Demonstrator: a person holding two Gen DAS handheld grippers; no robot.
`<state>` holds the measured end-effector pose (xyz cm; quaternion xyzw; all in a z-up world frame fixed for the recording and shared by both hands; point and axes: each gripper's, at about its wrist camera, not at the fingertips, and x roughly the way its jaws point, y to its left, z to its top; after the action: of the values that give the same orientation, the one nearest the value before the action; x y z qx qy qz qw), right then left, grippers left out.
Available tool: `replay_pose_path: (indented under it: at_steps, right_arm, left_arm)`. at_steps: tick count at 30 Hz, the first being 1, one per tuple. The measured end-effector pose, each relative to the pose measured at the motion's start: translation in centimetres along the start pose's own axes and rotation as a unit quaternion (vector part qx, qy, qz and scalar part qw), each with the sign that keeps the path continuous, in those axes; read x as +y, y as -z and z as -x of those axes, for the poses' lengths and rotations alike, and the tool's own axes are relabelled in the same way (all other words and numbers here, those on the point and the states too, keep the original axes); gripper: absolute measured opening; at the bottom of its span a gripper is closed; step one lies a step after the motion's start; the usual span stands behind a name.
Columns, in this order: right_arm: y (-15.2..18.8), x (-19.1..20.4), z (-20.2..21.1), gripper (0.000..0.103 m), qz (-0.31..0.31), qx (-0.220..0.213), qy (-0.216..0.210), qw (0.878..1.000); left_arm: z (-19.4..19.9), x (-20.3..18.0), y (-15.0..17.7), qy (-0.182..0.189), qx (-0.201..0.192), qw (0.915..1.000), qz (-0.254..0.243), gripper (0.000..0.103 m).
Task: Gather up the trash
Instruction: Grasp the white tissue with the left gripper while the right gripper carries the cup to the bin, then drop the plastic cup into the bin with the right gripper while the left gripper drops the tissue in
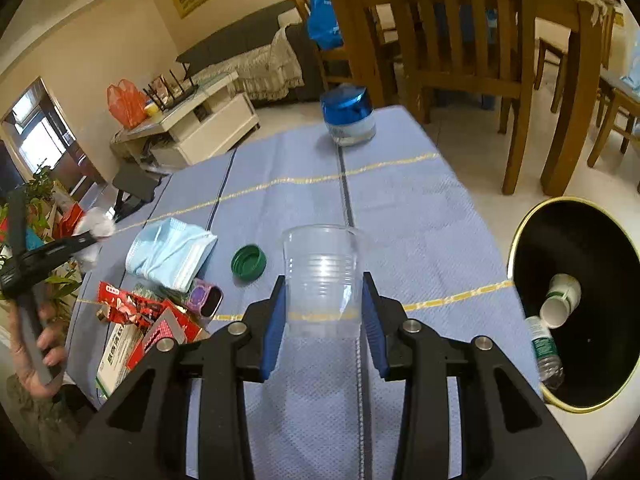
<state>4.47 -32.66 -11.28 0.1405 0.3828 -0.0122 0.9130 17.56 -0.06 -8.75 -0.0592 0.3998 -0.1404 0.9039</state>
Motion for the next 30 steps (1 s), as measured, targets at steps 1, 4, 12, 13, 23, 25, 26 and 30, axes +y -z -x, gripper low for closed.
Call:
replay_pose_path:
  at_steps: [1, 4, 12, 13, 23, 25, 26, 30]
  right_arm:
    - [-0.1, -0.1, 0.3, 0.036, 0.002, -0.007, 0.003, 1.0]
    - [0.1, -0.4, 0.0, 0.036, 0.011, 0.005, 0.016, 1.0]
    - [-0.2, -6.2, 0.0, 0.036, -0.007, 0.008, 0.114, 0.993]
    - [-0.2, -7.7, 0.1, 0.036, -0.021, 0.008, 0.125, 0.992]
    - [-1.2, -16.0, 2.4, 0.036, -0.058, -0.024, 0.244, 0.968]
    - [-1.3, -17.4, 2.3, 0.038, -0.071, -0.017, 0.245, 0.967]
    - [-1.2, -17.6, 2.1, 0.041, -0.076, -0.012, 0.245, 0.966]
    - [-0.5, -19.7, 2.6, 0.065, -0.124, -0.004, 0.236, 0.964]
  left_arm:
    - [0.7, -0.8, 0.2, 0.004, -0.009, 0.9999, -0.012, 0.004]
    - [2.3, -4.2, 1.0, 0.013, -0.022, 0.9984, -0.049, 0.004]
    - [3.3, -14.0, 3.1, 0.091, -0.014, 0.9888, -0.117, 0.005]
    - [3.0, -15.2, 3.5, 0.1, -0.006, 0.9871, -0.125, 0.005]
    - [-0.3, -28.5, 7.0, 0.136, 0.033, 0.9661, -0.217, 0.008]
    - [-0.7, -30.9, 7.6, 0.144, 0.039, 0.9605, -0.235, 0.008]
    - [-1.0, -32.0, 7.9, 0.147, 0.041, 0.9579, -0.243, 0.009]
    - [-2.3, -35.0, 8.7, 0.161, 0.057, 0.9519, -0.255, 0.009]
